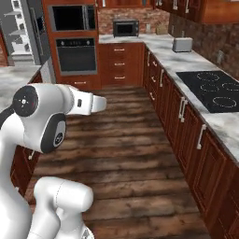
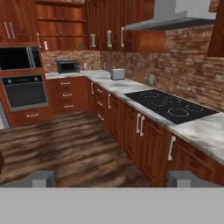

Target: There is a bowl on the dining counter. Grab a lemon wedge from the fridge and place it in the bowl. Then get the liquor bottle and glass cup from the cabinet and place them next to the bowl.

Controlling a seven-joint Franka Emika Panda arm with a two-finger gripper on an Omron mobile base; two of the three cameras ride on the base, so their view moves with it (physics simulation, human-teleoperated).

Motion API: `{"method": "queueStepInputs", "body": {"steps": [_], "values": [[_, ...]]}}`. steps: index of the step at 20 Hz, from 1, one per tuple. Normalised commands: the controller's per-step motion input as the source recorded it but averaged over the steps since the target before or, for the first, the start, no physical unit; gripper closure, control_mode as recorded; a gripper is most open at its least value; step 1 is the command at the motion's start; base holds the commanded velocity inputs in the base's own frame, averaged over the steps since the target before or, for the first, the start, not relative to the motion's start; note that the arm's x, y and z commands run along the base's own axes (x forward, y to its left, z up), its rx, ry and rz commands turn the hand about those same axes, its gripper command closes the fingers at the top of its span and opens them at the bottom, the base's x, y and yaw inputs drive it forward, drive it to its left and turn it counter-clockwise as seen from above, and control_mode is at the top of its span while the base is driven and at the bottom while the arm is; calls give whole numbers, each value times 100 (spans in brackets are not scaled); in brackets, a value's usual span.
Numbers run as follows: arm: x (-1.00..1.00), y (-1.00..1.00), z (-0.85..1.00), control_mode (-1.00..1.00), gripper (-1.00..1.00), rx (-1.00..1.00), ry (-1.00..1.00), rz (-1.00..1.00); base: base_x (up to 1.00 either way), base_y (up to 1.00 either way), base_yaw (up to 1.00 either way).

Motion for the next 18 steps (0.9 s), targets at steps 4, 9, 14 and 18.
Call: {"method": "queueStepInputs", "body": {"steps": [4,9,14,18], "values": [[0,0,0,100,-100,0,0,0,100,-74,41],[0,0,0,100,-100,0,0,0,100,-58,34],[0,0,0,100,-100,0,0,0,100,-21,21],[0,0,0,100,-100,0,0,0,100,-13,13]]}}
